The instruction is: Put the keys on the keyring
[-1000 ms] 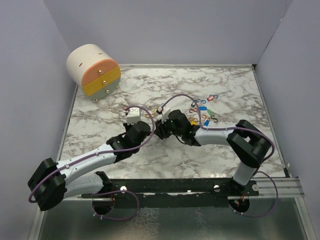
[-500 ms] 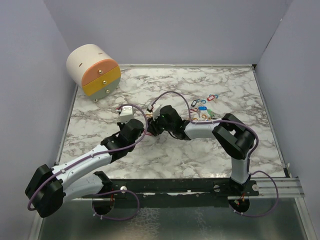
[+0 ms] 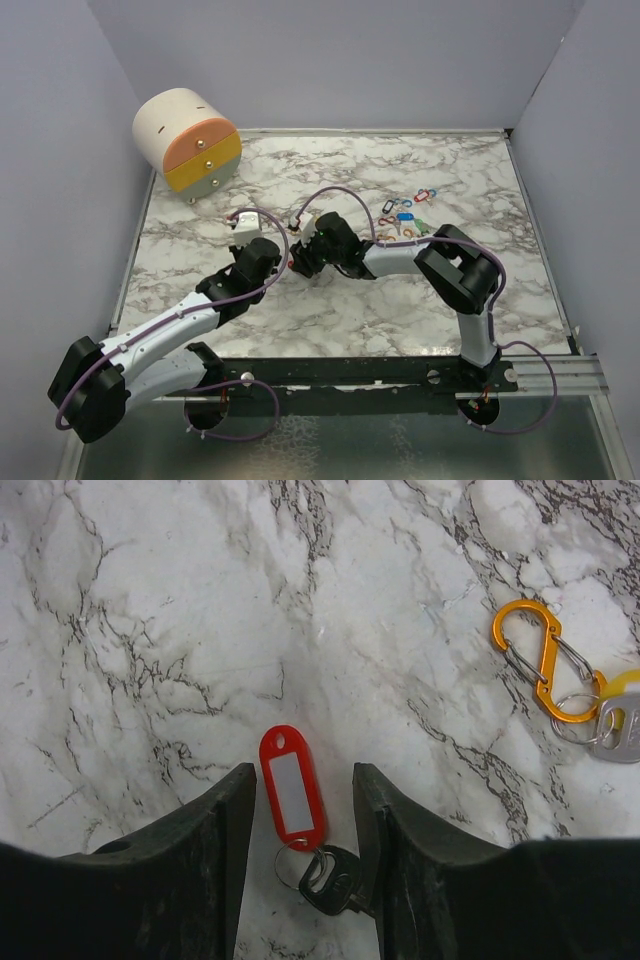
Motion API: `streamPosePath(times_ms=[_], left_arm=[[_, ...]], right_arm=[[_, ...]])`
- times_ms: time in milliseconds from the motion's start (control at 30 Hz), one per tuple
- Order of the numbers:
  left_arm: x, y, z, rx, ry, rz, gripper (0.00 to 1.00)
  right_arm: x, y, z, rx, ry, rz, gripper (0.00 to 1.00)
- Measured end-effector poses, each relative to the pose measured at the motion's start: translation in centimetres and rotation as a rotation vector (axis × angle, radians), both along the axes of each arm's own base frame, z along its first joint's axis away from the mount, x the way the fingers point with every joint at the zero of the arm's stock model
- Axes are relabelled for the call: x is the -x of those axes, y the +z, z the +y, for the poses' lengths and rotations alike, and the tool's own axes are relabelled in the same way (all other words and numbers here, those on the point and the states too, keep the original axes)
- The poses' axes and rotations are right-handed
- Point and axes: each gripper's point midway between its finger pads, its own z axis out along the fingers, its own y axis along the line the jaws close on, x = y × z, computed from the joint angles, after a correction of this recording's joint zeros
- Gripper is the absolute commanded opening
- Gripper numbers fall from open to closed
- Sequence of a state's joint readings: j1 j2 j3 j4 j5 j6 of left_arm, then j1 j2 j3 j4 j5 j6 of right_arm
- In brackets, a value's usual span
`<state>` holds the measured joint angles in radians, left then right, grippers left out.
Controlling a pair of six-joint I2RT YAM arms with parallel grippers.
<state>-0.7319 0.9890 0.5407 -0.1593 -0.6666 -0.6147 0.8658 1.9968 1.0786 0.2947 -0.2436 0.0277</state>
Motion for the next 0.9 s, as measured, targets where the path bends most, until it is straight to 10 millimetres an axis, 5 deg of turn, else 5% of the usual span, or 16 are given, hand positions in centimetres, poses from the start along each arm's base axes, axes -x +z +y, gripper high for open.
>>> streamPosePath(times_ms=[233,600,900], left_arm=[[0.08,-0.31,0.12,0.004,-0.004,0.01,0.0],[0.05,-0.42,0.19,0.009,-0.004,0.015,0.0],[0.02,-0.44,0.23,0.011,-0.004,0.017,0.0]], right_arm=[[-0.01,-0.11,0.6,-0.001,0.036,-0.006,0.39],[0.2,-0.25,0.68,0.003,0.055,-0.003,0.02],[0.29,0.28,0.81,-0.023,0.06,-0.013,0.01]])
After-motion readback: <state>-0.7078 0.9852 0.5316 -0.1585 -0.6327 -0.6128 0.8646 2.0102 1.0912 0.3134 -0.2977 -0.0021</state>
